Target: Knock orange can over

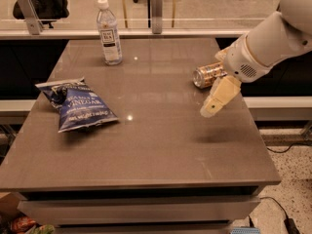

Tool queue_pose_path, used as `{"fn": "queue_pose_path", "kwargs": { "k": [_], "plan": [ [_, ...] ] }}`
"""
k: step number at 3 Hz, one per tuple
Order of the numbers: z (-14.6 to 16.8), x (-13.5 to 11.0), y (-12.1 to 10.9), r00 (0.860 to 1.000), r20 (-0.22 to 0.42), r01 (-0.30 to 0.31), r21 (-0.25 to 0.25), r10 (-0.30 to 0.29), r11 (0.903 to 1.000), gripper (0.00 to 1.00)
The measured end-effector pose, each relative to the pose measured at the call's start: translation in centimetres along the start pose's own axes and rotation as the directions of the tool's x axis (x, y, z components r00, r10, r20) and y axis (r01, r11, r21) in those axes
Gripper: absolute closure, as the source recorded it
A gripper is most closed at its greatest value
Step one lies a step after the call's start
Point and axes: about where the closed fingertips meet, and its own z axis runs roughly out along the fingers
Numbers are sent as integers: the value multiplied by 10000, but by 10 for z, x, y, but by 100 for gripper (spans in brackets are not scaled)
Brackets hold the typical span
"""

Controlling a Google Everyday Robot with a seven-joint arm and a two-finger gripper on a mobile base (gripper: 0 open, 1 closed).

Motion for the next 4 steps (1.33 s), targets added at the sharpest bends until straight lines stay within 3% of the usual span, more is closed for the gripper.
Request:
{"fn": "queue_pose_path", "kwargs": {
  "k": [2, 3, 4],
  "plan": [
    [13, -3, -18, 9951, -366, 923, 207, -915, 9955, 0],
    [16, -5, -26, 9919, -267, 1253, 302, -1245, 9917, 0],
    [12, -12, -19, 9896, 107, 1435, 173, -1437, 9895, 0]
  ]
}}
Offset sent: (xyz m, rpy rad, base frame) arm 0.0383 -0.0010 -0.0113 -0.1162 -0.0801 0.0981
